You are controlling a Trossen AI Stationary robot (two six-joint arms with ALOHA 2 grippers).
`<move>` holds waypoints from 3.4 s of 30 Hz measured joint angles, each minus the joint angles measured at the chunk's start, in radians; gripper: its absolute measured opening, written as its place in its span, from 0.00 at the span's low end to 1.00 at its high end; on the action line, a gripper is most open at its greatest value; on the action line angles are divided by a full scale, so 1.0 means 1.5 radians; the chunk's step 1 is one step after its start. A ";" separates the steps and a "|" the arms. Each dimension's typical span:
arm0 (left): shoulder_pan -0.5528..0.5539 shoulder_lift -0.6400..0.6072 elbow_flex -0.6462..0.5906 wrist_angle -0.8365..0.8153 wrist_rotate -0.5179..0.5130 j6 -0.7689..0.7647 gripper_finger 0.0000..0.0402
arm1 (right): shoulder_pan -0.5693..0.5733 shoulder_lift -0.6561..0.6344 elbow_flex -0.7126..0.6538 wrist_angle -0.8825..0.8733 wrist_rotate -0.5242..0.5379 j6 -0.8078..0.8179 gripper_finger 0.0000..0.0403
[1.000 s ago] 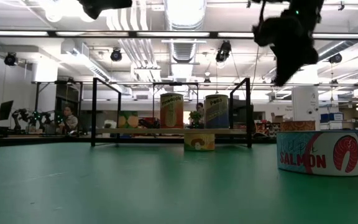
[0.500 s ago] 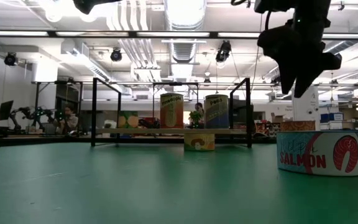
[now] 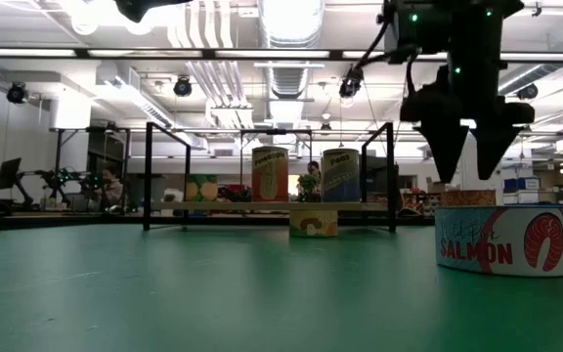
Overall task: Pick and place cans onto a shelf
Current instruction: Put the canned meat balls on the shelf
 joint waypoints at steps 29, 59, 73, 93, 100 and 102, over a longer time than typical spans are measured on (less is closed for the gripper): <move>0.000 -0.004 -0.001 -0.032 0.000 0.027 0.00 | -0.008 0.081 0.001 0.029 -0.013 -0.085 0.68; 0.000 -0.179 -0.067 0.026 0.000 0.037 0.00 | 0.002 0.281 0.622 0.054 0.162 -0.514 0.70; 0.000 -0.199 -0.067 0.015 0.001 0.027 0.00 | -0.083 0.532 0.892 0.134 0.086 -0.841 0.70; 0.000 -0.198 -0.067 0.009 0.002 0.022 0.00 | -0.123 0.660 0.891 0.226 0.039 -0.935 0.76; 0.000 -0.197 -0.067 0.010 0.002 0.020 0.00 | -0.132 0.665 0.890 0.243 0.038 -0.935 0.84; 0.000 -0.197 -0.067 0.009 0.002 0.020 0.00 | -0.135 0.667 0.891 0.246 0.038 -0.935 0.85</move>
